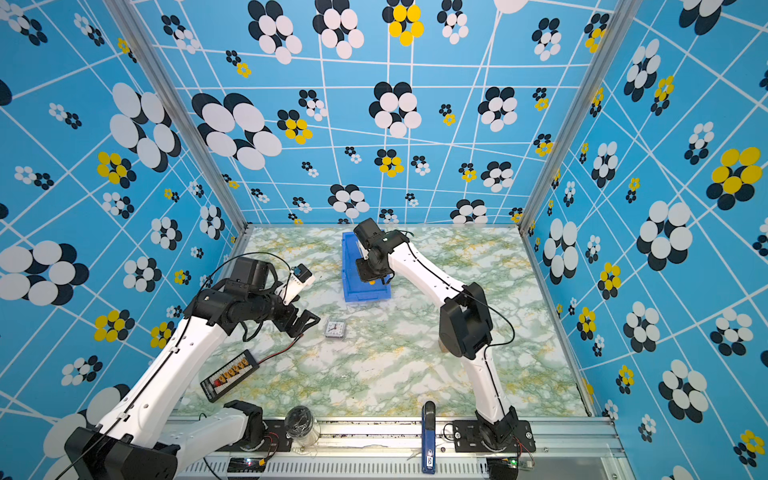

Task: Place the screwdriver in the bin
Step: 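Lift the screwdriver with the right gripper and carry it over the blue bin, then lower the screwdriver into the blue bin and open the right gripper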

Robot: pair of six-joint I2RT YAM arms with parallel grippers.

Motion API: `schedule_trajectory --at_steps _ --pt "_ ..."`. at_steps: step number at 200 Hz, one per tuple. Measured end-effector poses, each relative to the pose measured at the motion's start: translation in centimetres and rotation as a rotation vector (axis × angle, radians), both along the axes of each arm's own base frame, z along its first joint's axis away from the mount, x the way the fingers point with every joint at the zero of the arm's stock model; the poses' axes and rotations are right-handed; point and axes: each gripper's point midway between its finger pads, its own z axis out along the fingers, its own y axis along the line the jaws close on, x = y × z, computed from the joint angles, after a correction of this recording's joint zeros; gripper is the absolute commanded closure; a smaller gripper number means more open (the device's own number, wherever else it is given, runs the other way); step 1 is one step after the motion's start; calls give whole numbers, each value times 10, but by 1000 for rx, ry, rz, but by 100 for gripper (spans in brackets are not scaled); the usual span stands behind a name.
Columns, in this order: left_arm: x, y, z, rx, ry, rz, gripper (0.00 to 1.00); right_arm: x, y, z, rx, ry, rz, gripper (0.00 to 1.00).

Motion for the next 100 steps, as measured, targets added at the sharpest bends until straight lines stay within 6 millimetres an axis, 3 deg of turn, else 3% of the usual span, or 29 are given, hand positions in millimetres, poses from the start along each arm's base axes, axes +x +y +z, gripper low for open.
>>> schedule_trajectory --at_steps 48,100 --pt "-3 -3 -3 -7 13 -9 1 36 15 -31 1 -1 -20 81" --pt "-3 -5 -3 -27 29 -4 1 43 20 -57 -8 23 -32 81"
